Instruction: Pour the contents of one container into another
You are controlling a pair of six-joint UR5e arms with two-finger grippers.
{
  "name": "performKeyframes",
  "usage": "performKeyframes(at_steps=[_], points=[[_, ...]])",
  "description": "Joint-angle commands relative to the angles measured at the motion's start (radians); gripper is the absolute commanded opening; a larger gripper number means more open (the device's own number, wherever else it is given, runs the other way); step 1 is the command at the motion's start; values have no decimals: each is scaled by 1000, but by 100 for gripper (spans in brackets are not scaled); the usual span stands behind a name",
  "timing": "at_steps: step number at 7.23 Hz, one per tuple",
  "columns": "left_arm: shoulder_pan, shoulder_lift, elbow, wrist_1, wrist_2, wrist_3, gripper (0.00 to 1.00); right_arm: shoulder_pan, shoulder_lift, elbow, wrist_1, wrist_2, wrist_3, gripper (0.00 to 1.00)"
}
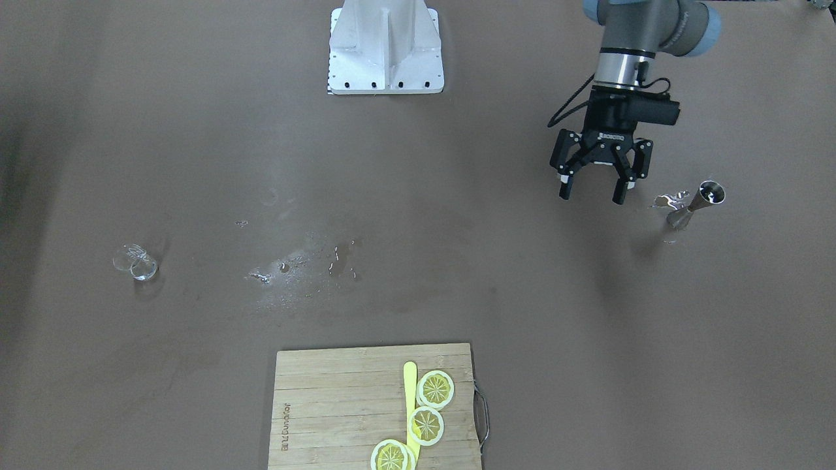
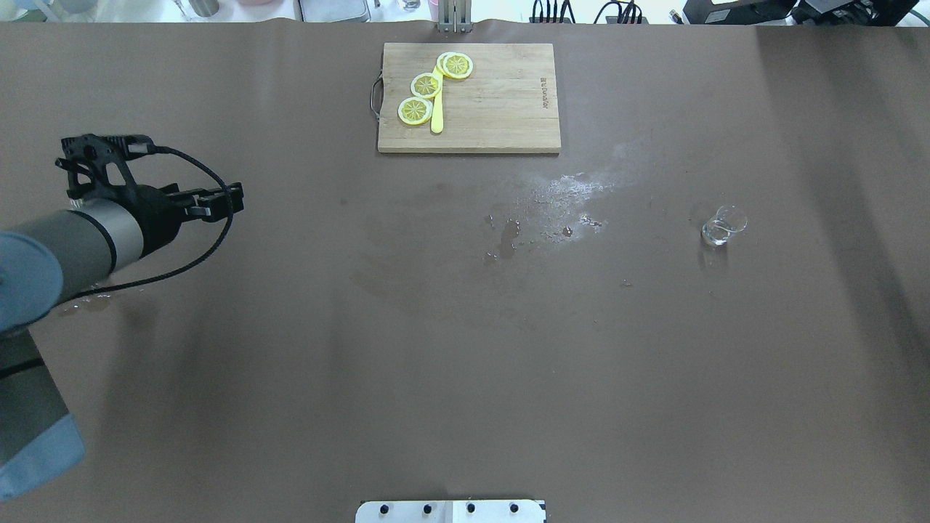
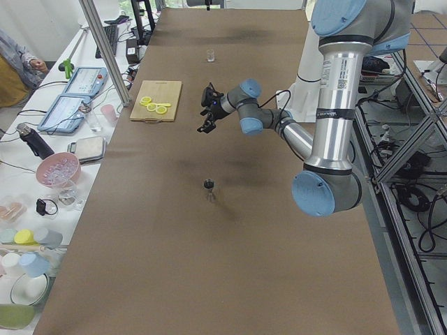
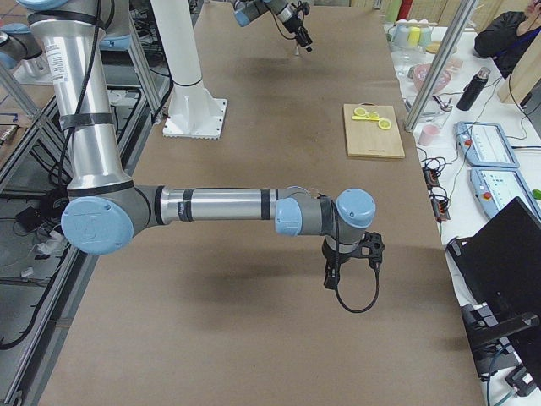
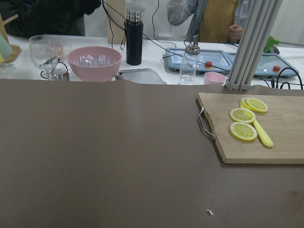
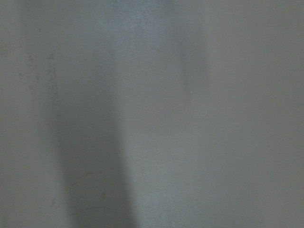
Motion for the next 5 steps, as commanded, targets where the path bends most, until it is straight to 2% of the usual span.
performKeyframes(at_steps=[1,2,4,5], points=[[-312,-8,83,138,-416,398,98,91,-1,10,-100,28,1,100],[-418,-2,105,232,-495,638,98,100,-10,29,-151,25,1,100],[-654,6,194,360,-682,901,98,100,-32,96,-165,25,1,100],[-743,18,211,475,-768,1055,98,100,-55,134,-170,28,1,100]])
